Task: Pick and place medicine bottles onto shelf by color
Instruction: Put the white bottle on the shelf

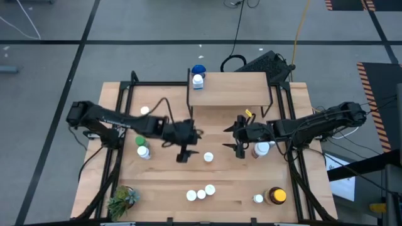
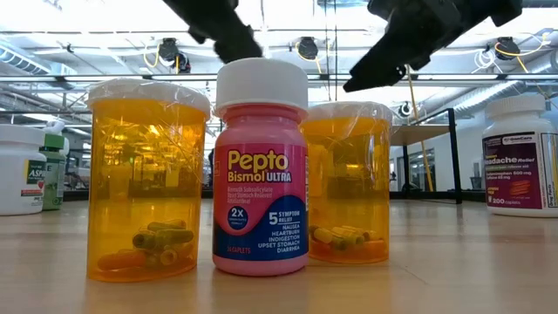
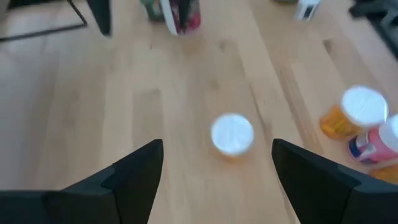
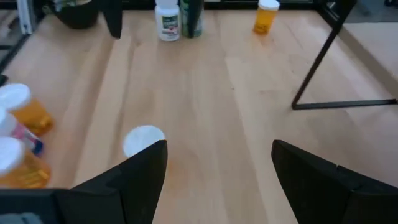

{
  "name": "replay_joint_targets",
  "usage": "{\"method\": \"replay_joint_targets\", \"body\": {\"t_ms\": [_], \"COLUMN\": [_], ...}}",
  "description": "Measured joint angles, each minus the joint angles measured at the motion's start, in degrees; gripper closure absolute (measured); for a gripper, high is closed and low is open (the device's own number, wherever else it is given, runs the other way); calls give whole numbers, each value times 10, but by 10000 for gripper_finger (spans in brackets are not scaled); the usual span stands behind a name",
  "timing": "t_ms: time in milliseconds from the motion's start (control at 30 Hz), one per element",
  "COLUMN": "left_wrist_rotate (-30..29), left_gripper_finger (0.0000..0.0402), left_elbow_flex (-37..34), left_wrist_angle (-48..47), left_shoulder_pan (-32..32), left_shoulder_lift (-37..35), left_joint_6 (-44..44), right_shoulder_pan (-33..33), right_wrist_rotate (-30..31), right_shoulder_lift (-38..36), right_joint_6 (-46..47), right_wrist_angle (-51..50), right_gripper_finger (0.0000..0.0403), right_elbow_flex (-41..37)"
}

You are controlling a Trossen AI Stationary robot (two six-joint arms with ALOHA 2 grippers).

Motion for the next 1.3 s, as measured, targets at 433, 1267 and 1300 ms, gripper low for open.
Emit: {"method": "replay_joint_targets", "body": {"t_ms": [433, 1267, 1300], "left_wrist_rotate": [-189, -157, -157], "left_gripper_finger": [96, 96, 96], "left_elbow_flex": [9, -6, -13], "left_wrist_angle": [-403, -669, -668], "left_shoulder_pan": [-128, -291, -293], "left_shoulder_lift": [-10, -12, -12], "left_joint_6": [-458, -1038, -1052], "right_shoulder_pan": [123, 113, 111], "right_wrist_rotate": [83, 101, 101], "right_shoulder_lift": [33, 54, 54], "right_joint_6": [30, -94, -96], "right_wrist_angle": [111, 203, 203], "right_gripper_finger": [117, 117, 117], "right_elbow_flex": [0, 0, 0]}}
